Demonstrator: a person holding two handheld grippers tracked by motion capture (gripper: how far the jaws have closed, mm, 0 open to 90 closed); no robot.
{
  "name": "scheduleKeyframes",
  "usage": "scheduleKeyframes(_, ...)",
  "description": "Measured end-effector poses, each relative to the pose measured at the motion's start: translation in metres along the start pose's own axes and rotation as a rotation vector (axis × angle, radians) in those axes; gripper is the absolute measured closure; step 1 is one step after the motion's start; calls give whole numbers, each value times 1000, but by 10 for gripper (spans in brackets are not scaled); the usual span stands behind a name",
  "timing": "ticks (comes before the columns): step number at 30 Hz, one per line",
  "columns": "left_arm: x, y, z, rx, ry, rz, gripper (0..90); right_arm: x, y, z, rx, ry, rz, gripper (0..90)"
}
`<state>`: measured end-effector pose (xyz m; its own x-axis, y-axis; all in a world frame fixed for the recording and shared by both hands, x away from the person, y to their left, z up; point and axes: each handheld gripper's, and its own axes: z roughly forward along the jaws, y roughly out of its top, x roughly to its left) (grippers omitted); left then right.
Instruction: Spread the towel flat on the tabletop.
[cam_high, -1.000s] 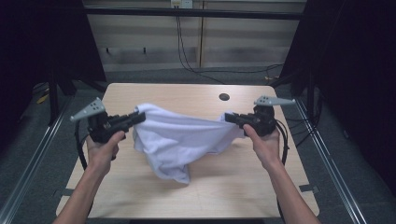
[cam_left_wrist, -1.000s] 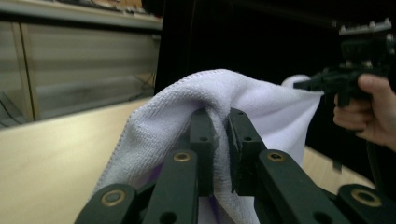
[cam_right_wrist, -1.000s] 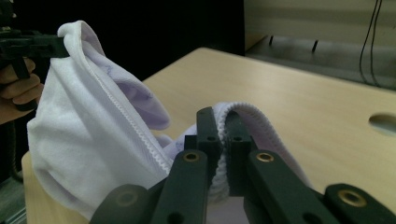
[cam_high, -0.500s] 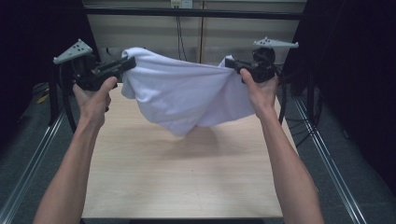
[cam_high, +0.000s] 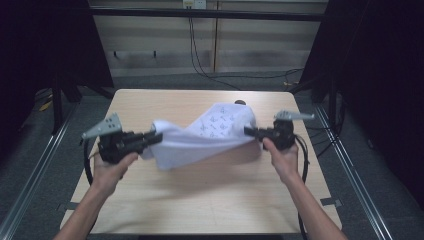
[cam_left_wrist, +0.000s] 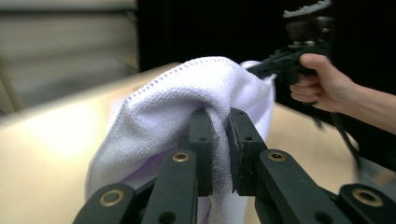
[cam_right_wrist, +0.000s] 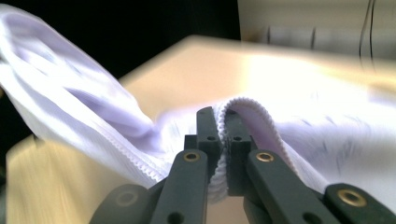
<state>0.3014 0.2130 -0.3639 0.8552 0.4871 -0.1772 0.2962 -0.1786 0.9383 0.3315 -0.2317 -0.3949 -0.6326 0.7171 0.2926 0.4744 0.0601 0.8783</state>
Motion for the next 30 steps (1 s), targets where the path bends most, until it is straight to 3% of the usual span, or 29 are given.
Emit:
scheduleKeyframes(1,0,0,0,0,0,0,814,1,-16,1,27,7,6,879)
scheduleKeyframes(2,-4,-12,1,28,-18,-2,812,2,-32,2,66,13,11,879)
scheduleKeyframes(3,-8,-23,2,51,-34,-10,812,2,-32,2,66,13,11,879)
scheduleKeyframes(5,-13,-50,9,96,-54,-31,807,4,-62,3,145,13,14,877)
scheduleKeyframes(7,-13,-63,13,107,-61,-59,804,2,-78,3,185,2,12,877)
scheduleKeyframes(8,-10,-74,18,112,-85,-92,802,-2,-91,1,208,6,36,876)
scheduleKeyframes(9,-9,-79,20,118,-96,-111,802,-2,-91,1,208,6,36,876)
scheduleKeyframes(10,-10,-88,29,173,-123,-114,796,-5,-98,0,242,-4,23,876)
scheduleKeyframes(11,-10,-88,29,173,-123,-114,788,-5,-98,0,242,-4,23,876)
scheduleKeyframes(12,-13,-95,35,194,-158,-119,775,-9,-101,-1,262,-14,9,878)
scheduleKeyframes(18,-19,-98,36,210,-196,-125,668,-24,-108,-6,279,-46,40,864)
scheduleKeyframes(21,-18,-98,32,200,-190,-142,574,-23,-109,-12,299,-40,80,634)
scheduleKeyframes(23,-16,-100,25,199,-189,-139,534,-15,-108,-22,306,-48,58,589)
scheduleKeyframes(26,-15,-99,17,187,-182,-152,459,-7,-110,-44,242,-41,87,546)
scheduleKeyframes(29,-15,-96,10,172,-184,-146,436,-3,-110,-56,227,-58,69,526)
scheduleKeyframes(30,-14,-92,2,169,-183,-118,425,-1,-112,-67,203,-64,75,519)
